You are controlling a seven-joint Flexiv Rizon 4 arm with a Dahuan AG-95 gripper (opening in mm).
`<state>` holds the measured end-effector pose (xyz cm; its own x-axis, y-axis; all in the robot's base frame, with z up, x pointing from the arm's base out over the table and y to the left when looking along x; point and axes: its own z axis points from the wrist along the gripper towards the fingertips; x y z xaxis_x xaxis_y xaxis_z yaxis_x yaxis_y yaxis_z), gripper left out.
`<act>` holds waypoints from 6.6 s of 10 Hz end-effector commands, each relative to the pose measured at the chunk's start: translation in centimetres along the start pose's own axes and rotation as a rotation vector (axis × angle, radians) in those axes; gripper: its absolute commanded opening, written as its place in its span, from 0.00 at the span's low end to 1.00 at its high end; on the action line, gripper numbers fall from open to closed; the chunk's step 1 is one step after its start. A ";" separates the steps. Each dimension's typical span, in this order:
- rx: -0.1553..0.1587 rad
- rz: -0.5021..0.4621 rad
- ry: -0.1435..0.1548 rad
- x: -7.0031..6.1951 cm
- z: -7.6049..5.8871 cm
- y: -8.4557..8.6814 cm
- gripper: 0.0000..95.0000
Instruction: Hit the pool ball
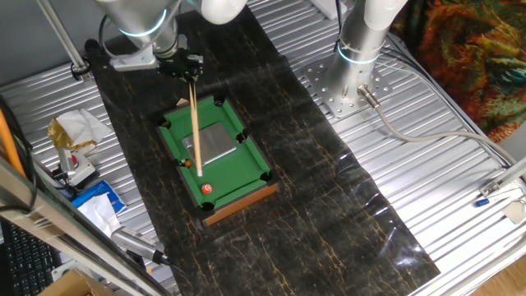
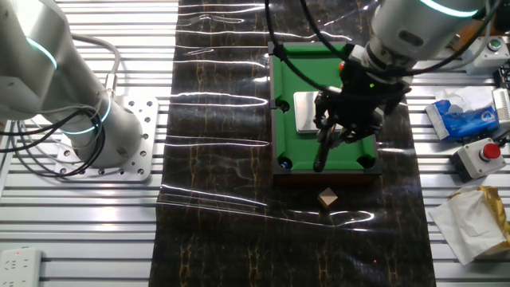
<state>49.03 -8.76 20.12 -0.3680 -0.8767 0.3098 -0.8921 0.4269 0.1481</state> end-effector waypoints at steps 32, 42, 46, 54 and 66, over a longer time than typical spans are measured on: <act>-0.105 0.070 0.055 -1.9 -1.4 1.1 0.00; -0.050 0.092 0.021 -0.9 -1.5 1.8 0.00; -0.040 0.089 0.017 -0.9 -1.5 1.8 0.00; -0.011 0.149 -0.021 -0.9 -1.5 1.8 0.00; 0.009 0.242 -0.017 -0.9 -1.4 2.5 0.00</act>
<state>47.28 -6.70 21.52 -0.5784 -0.7496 0.3219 -0.7786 0.6250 0.0565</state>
